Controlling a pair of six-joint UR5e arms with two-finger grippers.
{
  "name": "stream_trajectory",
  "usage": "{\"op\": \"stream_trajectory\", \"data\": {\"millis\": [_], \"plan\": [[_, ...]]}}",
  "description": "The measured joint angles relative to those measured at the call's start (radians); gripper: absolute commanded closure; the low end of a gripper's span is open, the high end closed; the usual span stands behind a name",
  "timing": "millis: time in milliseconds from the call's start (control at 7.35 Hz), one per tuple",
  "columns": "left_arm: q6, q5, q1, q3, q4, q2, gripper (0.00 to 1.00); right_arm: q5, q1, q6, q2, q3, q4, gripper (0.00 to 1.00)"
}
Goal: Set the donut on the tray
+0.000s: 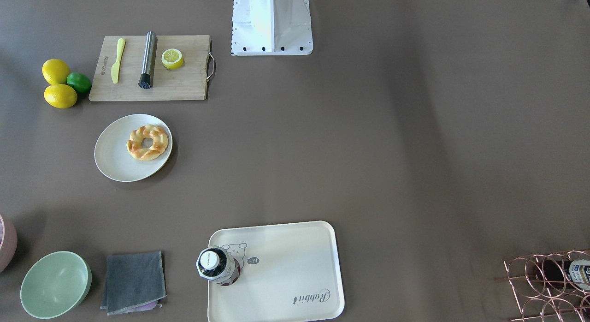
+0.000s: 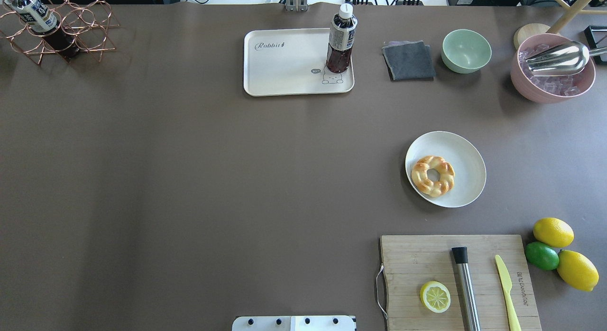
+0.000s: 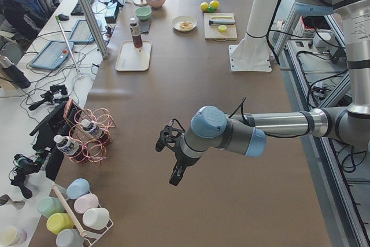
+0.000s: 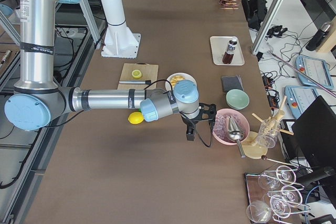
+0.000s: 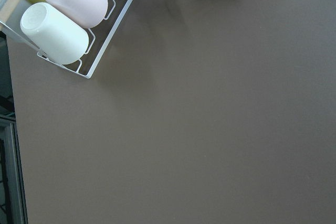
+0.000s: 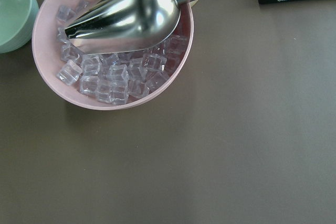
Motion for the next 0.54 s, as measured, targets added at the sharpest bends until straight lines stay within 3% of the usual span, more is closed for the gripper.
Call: {"op": "stream_trajectory", "data": {"millis": [136, 544], "plan": [[0.000, 0.001, -0.001, 0.000, 0.000, 0.001, 0.02, 0.006, -0.004, 0.023, -0.018, -0.011, 0.092, 0.00], [-0.001, 0.003, -0.002, -0.002, -0.001, 0.011, 0.07, 0.015, -0.107, 0.213, -0.024, -0.008, 0.201, 0.01]]}}
